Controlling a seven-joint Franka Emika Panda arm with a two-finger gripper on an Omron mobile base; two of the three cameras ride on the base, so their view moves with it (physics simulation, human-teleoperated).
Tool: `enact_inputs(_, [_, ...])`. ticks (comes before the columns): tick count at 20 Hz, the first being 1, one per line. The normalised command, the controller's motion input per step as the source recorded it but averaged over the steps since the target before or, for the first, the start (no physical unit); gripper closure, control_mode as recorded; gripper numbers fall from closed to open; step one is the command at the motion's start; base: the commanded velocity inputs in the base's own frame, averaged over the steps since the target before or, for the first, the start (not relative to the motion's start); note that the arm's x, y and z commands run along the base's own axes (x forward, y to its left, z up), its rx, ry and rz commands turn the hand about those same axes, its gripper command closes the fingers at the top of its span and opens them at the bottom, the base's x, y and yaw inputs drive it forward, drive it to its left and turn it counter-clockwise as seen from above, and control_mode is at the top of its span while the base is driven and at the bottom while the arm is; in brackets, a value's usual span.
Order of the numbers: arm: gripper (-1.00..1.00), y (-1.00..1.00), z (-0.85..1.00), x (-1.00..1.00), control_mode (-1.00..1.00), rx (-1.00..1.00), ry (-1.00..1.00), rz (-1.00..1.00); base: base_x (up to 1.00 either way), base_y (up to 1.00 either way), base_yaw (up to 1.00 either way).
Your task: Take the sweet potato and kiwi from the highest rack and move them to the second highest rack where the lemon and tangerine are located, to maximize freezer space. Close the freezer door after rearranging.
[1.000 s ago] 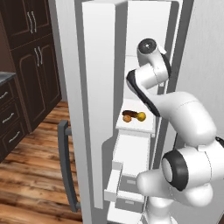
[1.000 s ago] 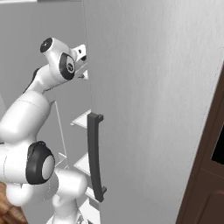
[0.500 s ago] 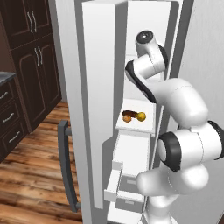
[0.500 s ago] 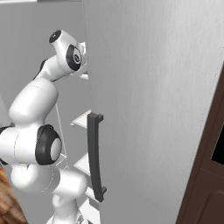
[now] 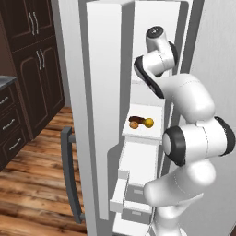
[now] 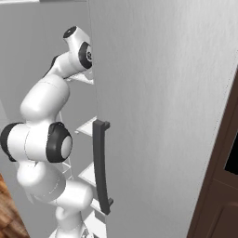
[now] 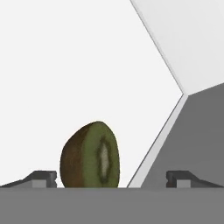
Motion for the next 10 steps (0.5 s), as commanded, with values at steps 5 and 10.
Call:
enact_inputs(5, [-1.0,-0.05,-0.24,0.0,-1.0,0.0,0.0,0.04,0.0,0.0,0.0])
enact_inputs(10, [-1.0,0.0,-0.3,0.06,-1.0,0.0,0.0,0.12,0.0,0.0,0.0])
